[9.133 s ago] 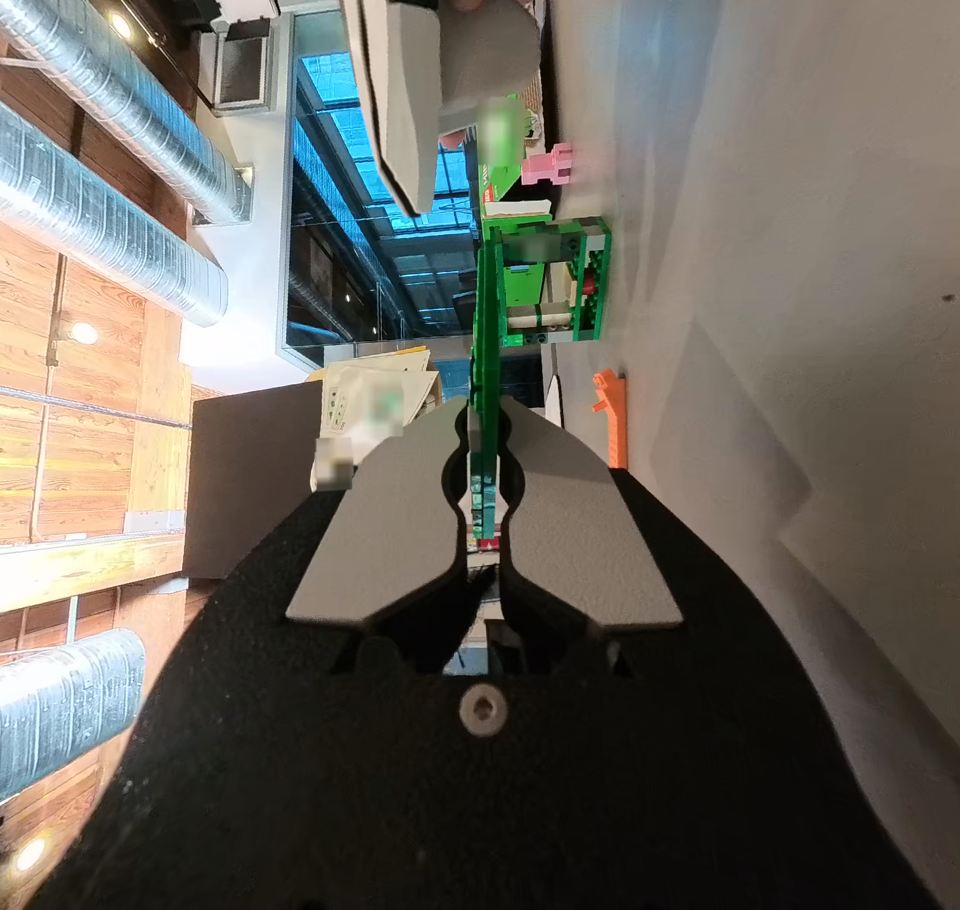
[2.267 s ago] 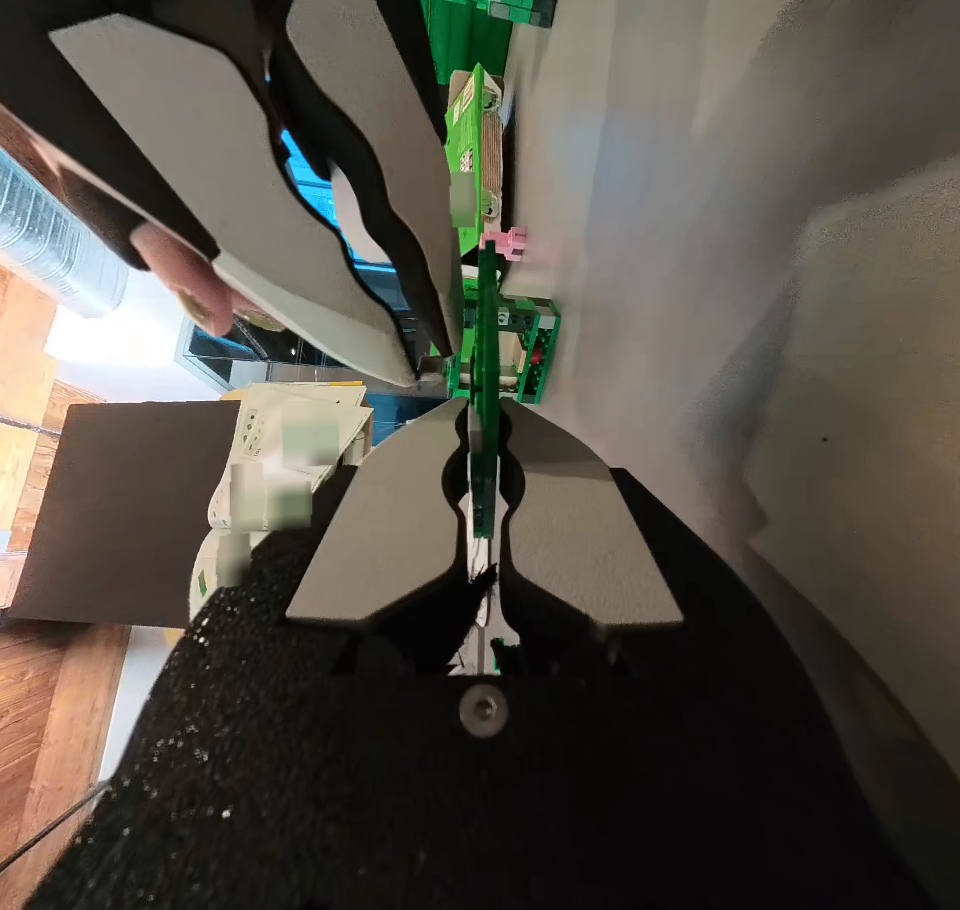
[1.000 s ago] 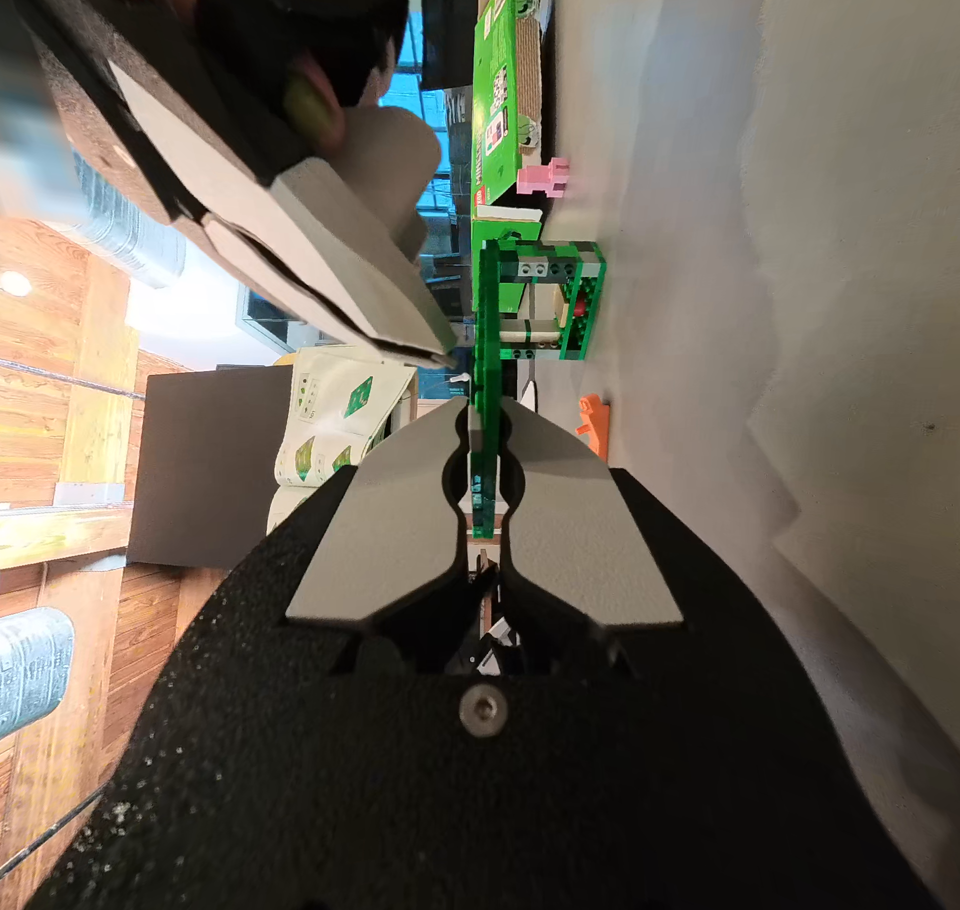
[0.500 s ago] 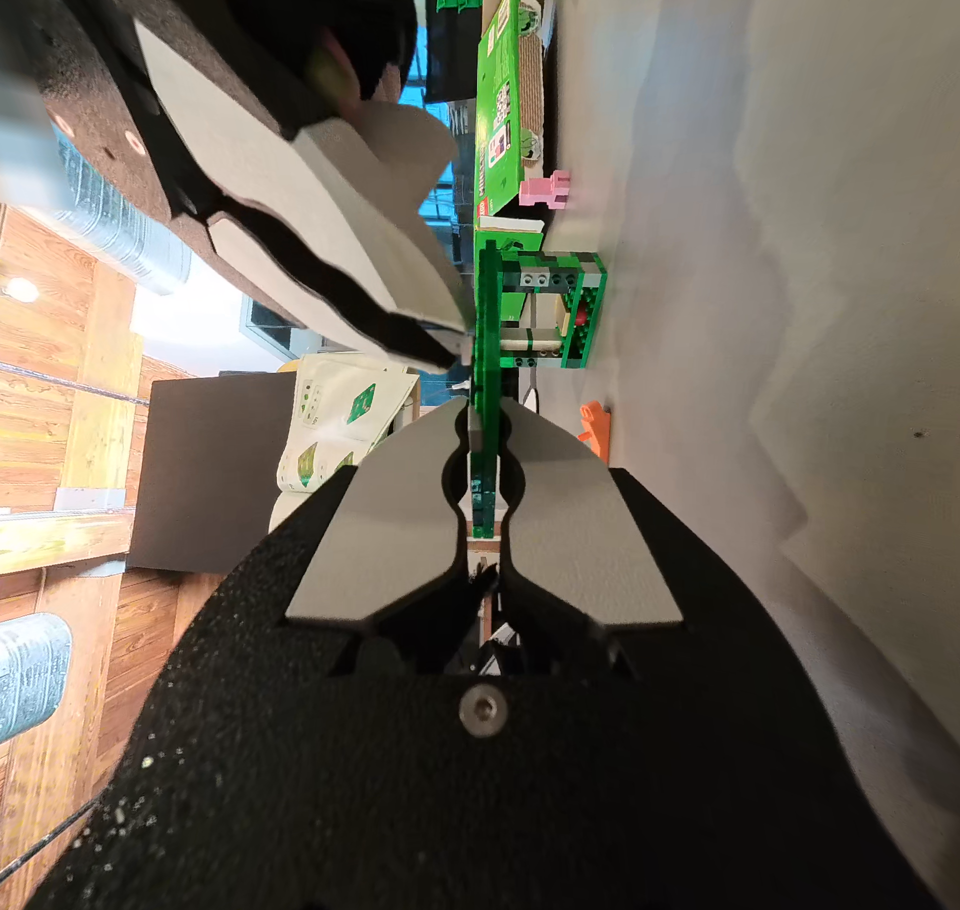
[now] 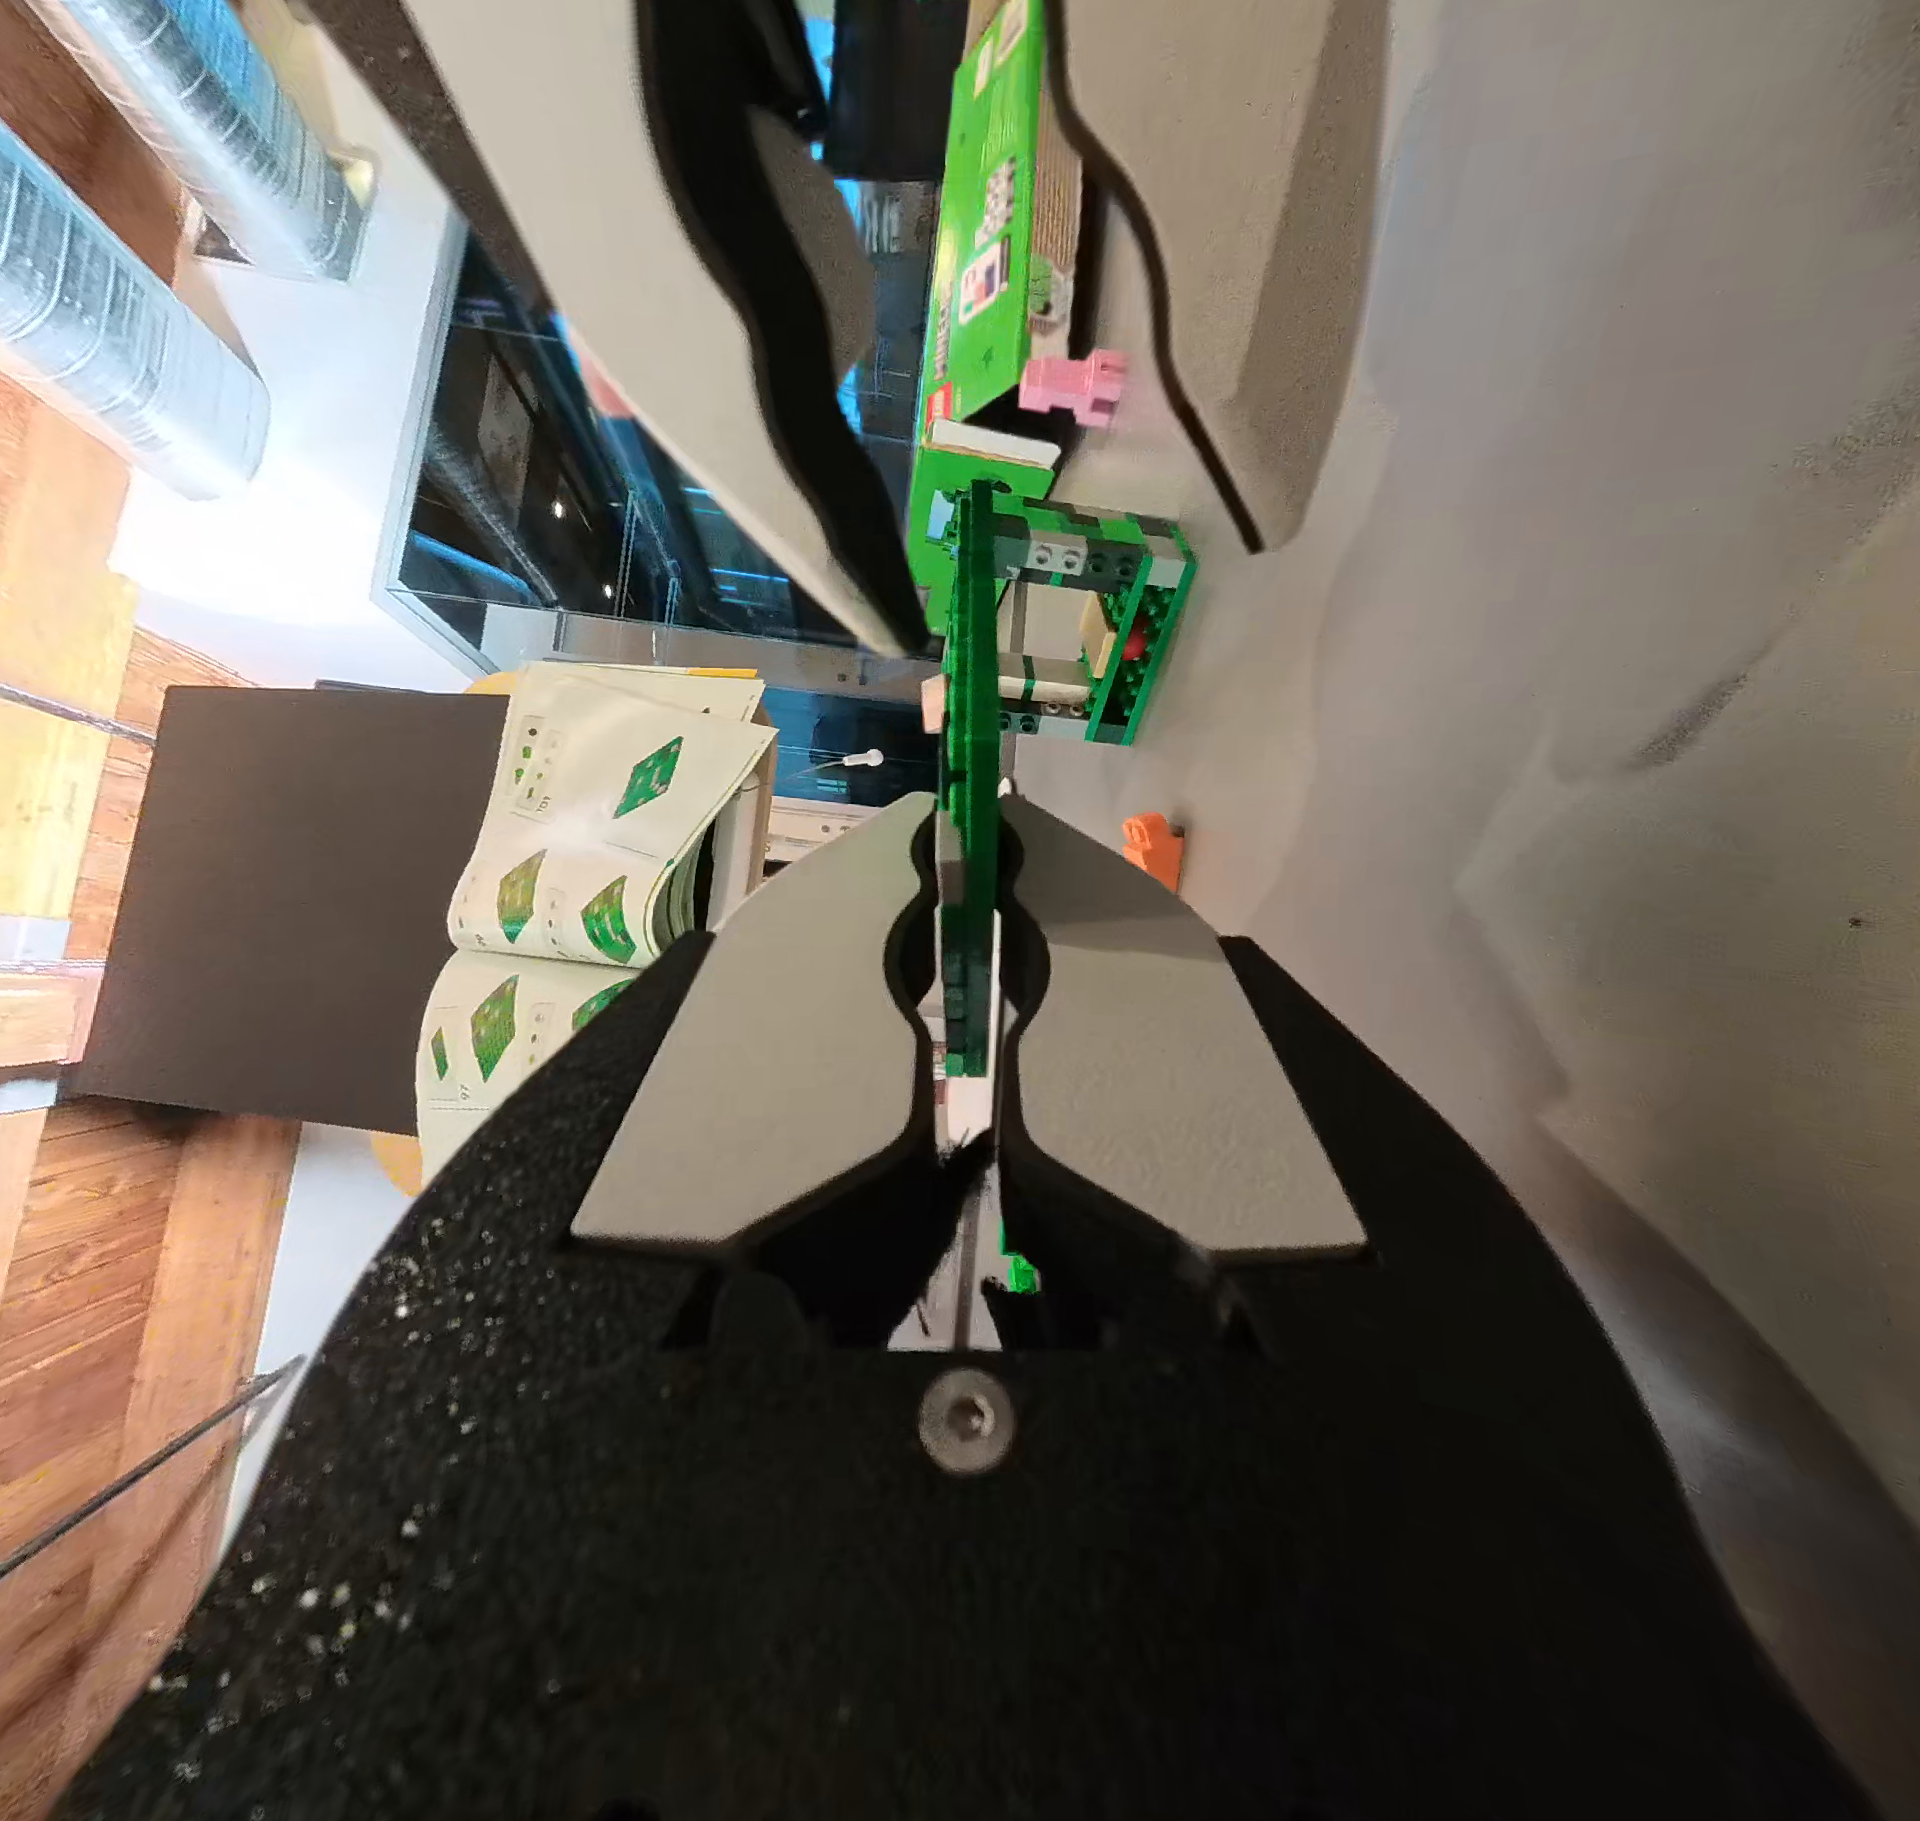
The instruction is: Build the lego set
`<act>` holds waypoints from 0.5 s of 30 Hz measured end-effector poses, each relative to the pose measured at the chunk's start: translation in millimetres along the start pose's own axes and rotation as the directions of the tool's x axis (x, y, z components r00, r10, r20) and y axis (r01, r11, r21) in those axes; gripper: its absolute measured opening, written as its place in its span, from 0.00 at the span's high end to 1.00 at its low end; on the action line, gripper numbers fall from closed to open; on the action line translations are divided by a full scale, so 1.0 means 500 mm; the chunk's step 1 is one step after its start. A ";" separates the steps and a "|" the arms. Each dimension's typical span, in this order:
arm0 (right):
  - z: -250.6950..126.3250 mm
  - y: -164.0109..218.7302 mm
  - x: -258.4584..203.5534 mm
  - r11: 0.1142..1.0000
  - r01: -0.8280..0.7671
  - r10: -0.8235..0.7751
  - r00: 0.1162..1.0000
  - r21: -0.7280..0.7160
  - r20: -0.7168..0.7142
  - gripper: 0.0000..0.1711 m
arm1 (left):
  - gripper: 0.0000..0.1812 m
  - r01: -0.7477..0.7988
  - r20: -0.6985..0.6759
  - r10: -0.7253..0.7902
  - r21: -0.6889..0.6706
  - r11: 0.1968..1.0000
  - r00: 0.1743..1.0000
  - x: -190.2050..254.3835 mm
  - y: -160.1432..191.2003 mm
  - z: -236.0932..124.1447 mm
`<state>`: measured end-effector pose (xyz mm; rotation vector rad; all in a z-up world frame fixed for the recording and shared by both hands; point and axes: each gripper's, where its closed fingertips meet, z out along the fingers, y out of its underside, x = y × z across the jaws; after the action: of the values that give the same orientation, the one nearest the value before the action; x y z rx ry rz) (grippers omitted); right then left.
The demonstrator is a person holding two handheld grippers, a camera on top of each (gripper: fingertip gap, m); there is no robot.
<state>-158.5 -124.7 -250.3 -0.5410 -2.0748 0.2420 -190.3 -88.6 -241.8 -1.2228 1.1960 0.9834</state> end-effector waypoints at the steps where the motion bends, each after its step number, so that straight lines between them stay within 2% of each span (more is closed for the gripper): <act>1: 0.000 -0.001 -0.005 0.999 -0.051 0.051 0.999 0.005 -0.001 0.73 | 0.97 0.003 0.000 -0.003 0.001 1.000 1.000 0.000 0.000 0.000; 4: -0.007 -0.010 -0.007 0.961 -0.268 0.265 0.962 0.064 0.060 0.72 | 0.97 -0.008 0.000 0.008 0.003 1.000 1.000 0.001 -0.002 0.000; 6: -0.011 -0.013 -0.004 0.931 -0.356 0.347 0.932 0.082 0.105 0.72 | 0.97 -0.017 0.001 0.017 0.007 1.000 1.000 0.002 -0.004 0.000; 15: 0.000 -0.019 -0.005 0.917 -0.389 0.372 0.913 0.084 0.166 0.72 | 0.97 -0.049 -0.002 0.049 0.030 0.998 0.999 0.007 -0.015 -0.003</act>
<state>-160.2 -134.1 -248.8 -0.8791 -2.0651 0.6444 -182.7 -91.2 -244.2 -1.1765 1.2438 0.9963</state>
